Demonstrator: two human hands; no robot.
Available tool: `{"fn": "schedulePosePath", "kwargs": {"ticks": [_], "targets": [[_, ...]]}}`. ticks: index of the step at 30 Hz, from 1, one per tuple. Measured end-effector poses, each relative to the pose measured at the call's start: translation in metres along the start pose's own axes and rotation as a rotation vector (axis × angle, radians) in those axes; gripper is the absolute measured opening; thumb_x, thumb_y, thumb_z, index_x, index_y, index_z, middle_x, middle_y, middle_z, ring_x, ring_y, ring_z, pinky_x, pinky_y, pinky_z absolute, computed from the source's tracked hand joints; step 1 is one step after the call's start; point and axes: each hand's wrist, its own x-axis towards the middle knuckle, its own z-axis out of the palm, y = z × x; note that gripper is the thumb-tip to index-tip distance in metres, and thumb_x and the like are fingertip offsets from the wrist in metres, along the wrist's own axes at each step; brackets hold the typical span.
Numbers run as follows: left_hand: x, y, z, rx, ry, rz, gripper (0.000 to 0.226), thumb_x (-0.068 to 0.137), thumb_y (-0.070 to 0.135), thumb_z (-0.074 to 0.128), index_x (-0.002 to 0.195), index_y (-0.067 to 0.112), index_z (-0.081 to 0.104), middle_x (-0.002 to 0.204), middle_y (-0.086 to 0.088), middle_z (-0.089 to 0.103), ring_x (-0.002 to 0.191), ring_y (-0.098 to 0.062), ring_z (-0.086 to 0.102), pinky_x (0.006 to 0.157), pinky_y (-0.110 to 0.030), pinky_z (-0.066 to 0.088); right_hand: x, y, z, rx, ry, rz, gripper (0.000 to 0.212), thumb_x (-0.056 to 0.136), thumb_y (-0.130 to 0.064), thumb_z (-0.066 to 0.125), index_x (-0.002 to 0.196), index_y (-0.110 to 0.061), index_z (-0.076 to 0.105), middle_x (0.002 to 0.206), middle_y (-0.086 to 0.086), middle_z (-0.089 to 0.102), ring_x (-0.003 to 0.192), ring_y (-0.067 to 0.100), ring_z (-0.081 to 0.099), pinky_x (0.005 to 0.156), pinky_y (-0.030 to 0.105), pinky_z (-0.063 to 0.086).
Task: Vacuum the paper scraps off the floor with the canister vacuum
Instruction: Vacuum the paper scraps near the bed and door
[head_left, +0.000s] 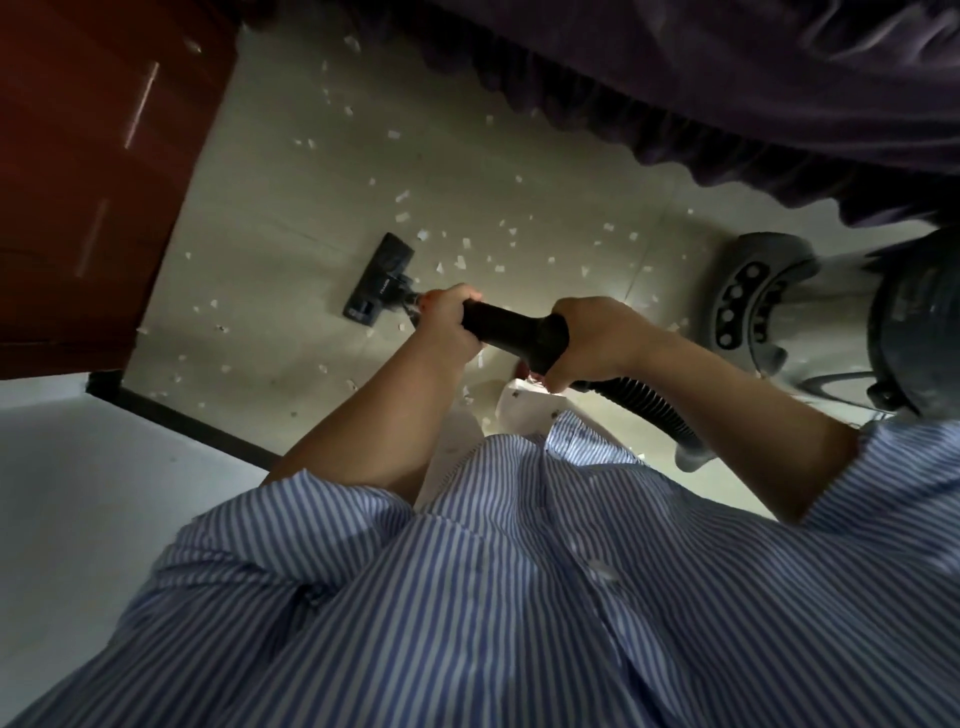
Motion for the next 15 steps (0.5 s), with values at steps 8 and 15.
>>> {"fn": "schedulePosePath", "kwargs": {"ticks": [8,15], "targets": [[-0.021,0.049,-0.004,-0.045,0.011,0.113,0.039,0.094,0.006,0.036,0.055,0.009,0.034,0.03,-0.003,0.04,0.044,-0.016,0.04,0.045,-0.024,0.035,-0.013,-0.038,-0.037,0.007,0.133,-0.196,0.033,0.07,-0.03,0.073,0.095,-0.015,0.057,0.085,0.002,0.058,0.079,0.02,0.055,0.059,0.026,0.041],[-0.029,0.098,-0.018,-0.147,-0.069,0.304,0.034,0.091,-0.006,0.031,0.061,0.011,0.035,0.035,0.0,0.038,0.023,-0.009,0.038,0.036,-0.012,0.035,-0.003,-0.065,-0.049,0.015,0.22,-0.27,0.036,0.069,-0.032,0.074,0.097,-0.018,0.056,0.085,0.001,0.06,0.081,0.022,0.058,0.064,0.027,0.044]]}}
